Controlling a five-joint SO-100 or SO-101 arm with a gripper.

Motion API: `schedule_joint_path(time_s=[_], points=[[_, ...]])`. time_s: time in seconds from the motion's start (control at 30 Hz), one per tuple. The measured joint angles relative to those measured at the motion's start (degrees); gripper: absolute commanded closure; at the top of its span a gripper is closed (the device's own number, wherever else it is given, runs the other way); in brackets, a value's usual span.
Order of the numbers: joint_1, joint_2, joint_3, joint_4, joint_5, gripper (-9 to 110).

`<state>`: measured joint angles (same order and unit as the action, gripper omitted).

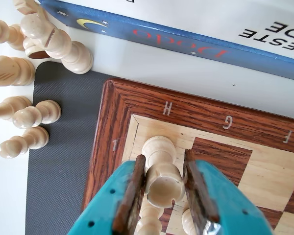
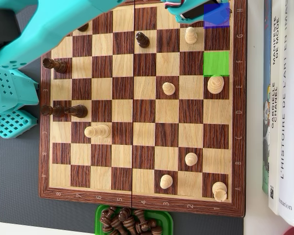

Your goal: Play chess

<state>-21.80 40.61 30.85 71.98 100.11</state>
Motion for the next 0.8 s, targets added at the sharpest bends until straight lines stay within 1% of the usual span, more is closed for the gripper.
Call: schedule_joint_path(time_s=[0.07, 0.13, 0.57, 0.8], points=[[0.00, 0.00, 0.00, 0.00, 0.00, 94], [0.00, 0.00, 0.00, 0.00, 0.00, 96], [0.00, 0.09, 0.00, 0.00, 0.00, 96], [1.05, 7.91, 7.91, 0.00, 0.00, 96]])
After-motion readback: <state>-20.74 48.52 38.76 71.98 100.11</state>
